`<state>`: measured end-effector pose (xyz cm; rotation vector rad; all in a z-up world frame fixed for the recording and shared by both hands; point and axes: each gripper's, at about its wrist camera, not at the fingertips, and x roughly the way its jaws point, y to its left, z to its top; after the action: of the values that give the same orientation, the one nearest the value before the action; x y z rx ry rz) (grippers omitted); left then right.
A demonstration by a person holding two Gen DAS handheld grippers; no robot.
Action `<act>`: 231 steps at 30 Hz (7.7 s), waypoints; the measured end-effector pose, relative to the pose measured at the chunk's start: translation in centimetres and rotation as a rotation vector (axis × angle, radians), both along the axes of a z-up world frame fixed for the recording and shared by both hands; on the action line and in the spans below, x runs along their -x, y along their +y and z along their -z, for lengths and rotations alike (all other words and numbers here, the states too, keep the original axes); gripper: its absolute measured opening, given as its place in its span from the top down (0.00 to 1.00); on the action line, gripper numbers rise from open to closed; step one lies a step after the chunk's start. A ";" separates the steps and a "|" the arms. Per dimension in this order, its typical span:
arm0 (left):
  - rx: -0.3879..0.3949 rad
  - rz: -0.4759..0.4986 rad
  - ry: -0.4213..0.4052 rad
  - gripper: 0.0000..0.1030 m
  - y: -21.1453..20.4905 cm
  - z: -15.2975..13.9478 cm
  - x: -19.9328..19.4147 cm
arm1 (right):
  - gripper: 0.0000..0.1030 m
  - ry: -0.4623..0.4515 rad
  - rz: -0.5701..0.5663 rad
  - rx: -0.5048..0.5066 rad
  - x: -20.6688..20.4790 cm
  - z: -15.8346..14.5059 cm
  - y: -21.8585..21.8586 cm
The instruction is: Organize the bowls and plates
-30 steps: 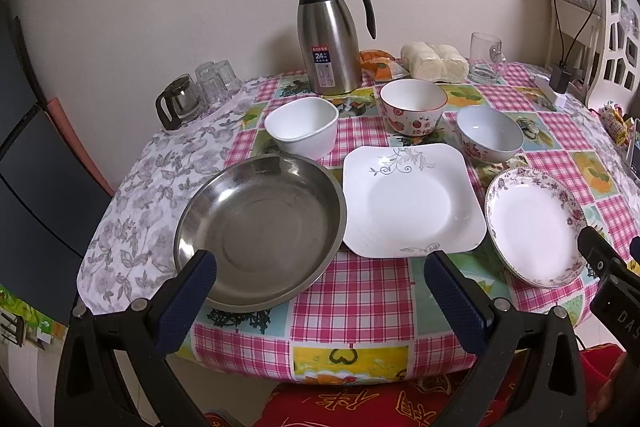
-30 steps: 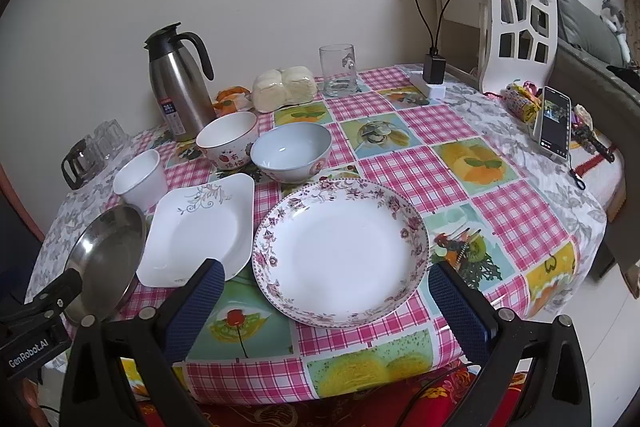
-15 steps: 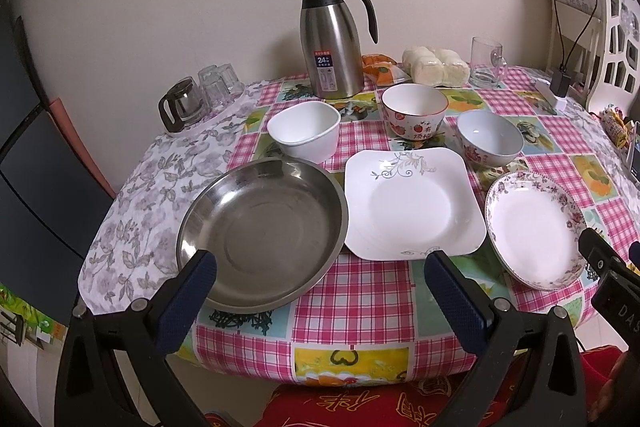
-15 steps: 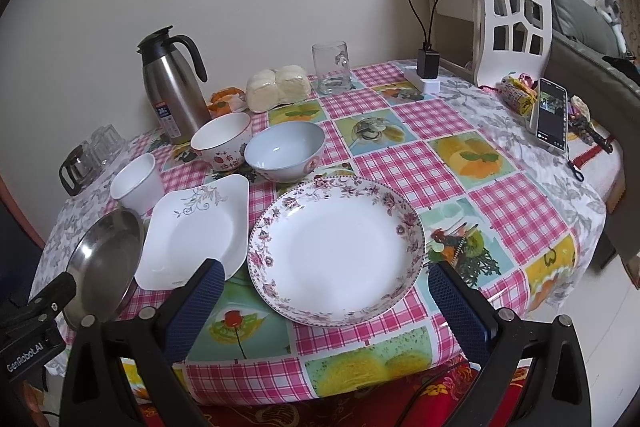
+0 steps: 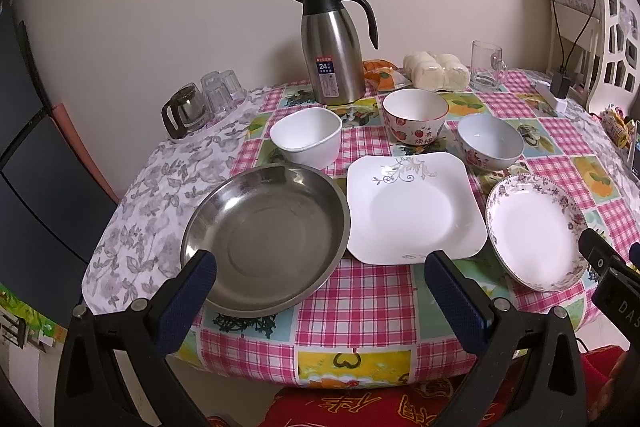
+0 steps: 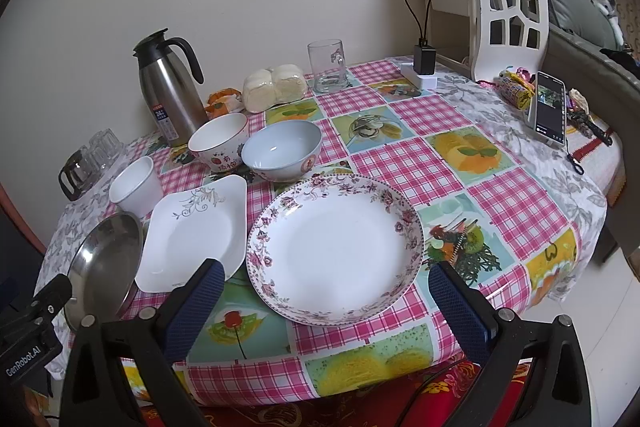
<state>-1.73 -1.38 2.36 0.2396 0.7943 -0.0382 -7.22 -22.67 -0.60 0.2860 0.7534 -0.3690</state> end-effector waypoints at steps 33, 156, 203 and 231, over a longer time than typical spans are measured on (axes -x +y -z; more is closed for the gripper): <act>0.168 -0.300 0.092 0.00 5.1 3.5 -11.6 | 0.00 0.015 -0.251 0.203 -10.6 1.8 7.8; 0.359 -0.591 0.091 0.69 17.8 6.8 -12.2 | 0.75 0.010 -0.638 0.079 -14.2 3.7 17.9; 0.387 -0.796 0.254 0.70 25.5 12.9 -12.6 | 0.78 0.107 -0.693 0.010 -17.8 8.7 24.2; 0.437 -0.582 0.057 0.71 18.0 6.6 -12.2 | 0.77 -0.064 -0.622 0.010 -15.6 1.1 17.4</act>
<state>10.44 16.60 -4.21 -0.4117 0.8671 0.3285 8.41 -5.28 -1.68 0.0437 0.7376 0.2234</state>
